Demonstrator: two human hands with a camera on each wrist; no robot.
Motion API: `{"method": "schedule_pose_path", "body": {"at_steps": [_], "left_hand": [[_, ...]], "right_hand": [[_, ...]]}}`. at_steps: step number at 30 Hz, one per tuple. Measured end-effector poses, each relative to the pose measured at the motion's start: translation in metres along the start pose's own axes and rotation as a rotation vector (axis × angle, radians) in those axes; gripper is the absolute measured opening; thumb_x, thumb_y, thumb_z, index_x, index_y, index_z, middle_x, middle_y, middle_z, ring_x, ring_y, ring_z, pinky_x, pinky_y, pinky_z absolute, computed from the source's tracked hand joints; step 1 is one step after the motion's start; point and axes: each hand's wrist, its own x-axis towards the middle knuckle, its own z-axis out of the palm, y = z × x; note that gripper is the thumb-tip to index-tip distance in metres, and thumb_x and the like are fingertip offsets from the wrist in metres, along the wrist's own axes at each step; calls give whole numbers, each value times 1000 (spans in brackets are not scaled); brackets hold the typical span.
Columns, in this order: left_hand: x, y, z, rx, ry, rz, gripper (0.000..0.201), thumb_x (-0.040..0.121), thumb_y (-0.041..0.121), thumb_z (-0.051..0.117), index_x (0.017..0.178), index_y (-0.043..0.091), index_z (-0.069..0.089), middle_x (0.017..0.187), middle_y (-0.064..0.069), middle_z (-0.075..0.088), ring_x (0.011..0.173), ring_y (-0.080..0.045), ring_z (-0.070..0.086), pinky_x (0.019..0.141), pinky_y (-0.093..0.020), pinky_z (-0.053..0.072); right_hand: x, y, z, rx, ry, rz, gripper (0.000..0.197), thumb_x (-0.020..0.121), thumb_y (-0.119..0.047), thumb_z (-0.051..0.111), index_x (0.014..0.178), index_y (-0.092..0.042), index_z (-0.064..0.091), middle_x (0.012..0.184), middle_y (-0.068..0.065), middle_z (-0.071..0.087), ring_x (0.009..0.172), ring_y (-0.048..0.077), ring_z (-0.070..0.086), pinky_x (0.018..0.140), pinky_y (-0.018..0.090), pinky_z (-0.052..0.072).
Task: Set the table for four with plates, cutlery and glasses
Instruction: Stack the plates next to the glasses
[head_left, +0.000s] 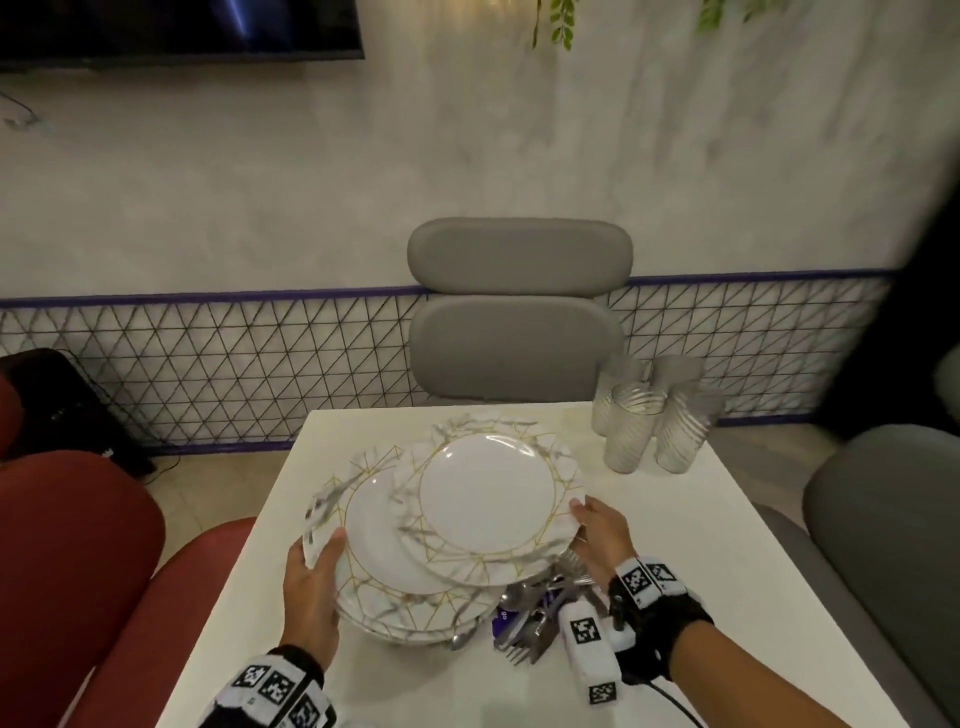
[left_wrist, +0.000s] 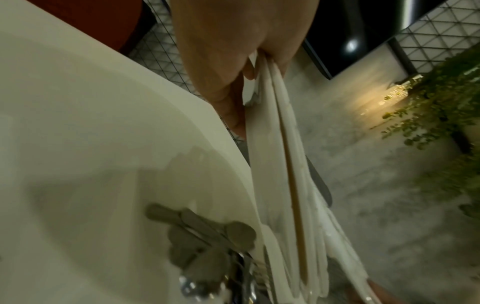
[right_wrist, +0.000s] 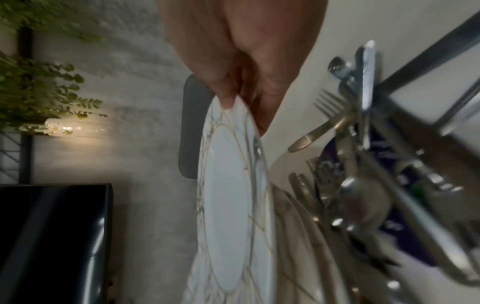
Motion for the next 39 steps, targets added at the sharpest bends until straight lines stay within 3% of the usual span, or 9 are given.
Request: {"method": "schedule_pose_path", "body": {"at_steps": [5, 9, 12, 15, 20, 24, 27, 33, 39], "left_hand": [[-21, -24, 59, 20, -103, -92, 46, 91, 22, 58, 135, 20, 44, 130, -6, 56, 116, -28, 56, 100, -49, 43], [-35, -48, 105, 97, -197, -160, 42, 91, 26, 59, 130, 18, 47, 123, -8, 61, 109, -30, 60, 95, -51, 48], [-47, -68, 142, 133, -321, -223, 40, 92, 25, 57, 130, 22, 45, 121, -6, 63, 109, -31, 61, 94, -54, 48], [-55, -93, 172, 159, -406, -319, 42, 94, 21, 52, 134, 21, 41, 128, -7, 59, 116, -32, 57, 98, -58, 43], [-54, -134, 211, 157, -497, -526, 30, 97, 12, 41, 127, 14, 44, 125, -19, 60, 112, -38, 59, 90, -55, 50], [-49, -159, 231, 380, -459, -553, 23, 92, 17, 43, 111, 4, 47, 111, -24, 58, 101, -41, 60, 85, -58, 51], [-48, -163, 247, 581, -462, -475, 19, 94, 15, 42, 99, 0, 52, 82, -17, 56, 77, -30, 60, 71, -46, 56], [-49, -158, 258, 648, -486, -462, 14, 93, -1, 46, 81, 0, 53, 68, -11, 51, 61, -19, 51, 41, -18, 47], [-45, -167, 259, 975, -504, -219, 16, 91, 7, 44, 76, 9, 51, 70, -3, 53, 62, -13, 49, 56, -20, 38]], "right_hand": [[-16, 5, -47, -100, -49, 130, 21, 96, -3, 41, 86, 1, 60, 89, 16, 64, 78, 26, 58, 56, 30, 54], [-10, 0, -94, -201, 38, 149, 22, 94, -5, 36, 112, -6, 49, 116, 16, 53, 96, 28, 52, 86, 41, 46], [-3, -3, -133, -167, 68, 209, 18, 91, -3, 38, 101, -17, 41, 111, 12, 42, 77, 23, 49, 93, 47, 43], [5, -12, -165, -222, 237, 247, 20, 85, 4, 35, 85, -14, 44, 90, 10, 41, 67, 22, 38, 69, 42, 44], [22, -30, -212, -493, 263, 224, 44, 87, 8, 39, 132, 7, 41, 68, -3, 33, 59, 7, 32, 56, 18, 31], [50, -35, -228, -573, 342, 183, 39, 88, 13, 34, 120, 0, 53, 66, 0, 34, 65, 14, 41, 71, 27, 42], [70, -36, -234, -538, 433, 136, 31, 89, 11, 29, 75, -4, 52, 66, 3, 37, 58, 15, 33, 62, 25, 36], [80, -43, -245, -398, 358, -43, 28, 87, 11, 33, 96, -7, 52, 96, 10, 48, 69, 17, 42, 52, 20, 30], [95, -33, -254, -422, 357, 13, 35, 96, -9, 39, 128, 2, 49, 129, 18, 53, 122, 34, 47, 101, 36, 36]]}}
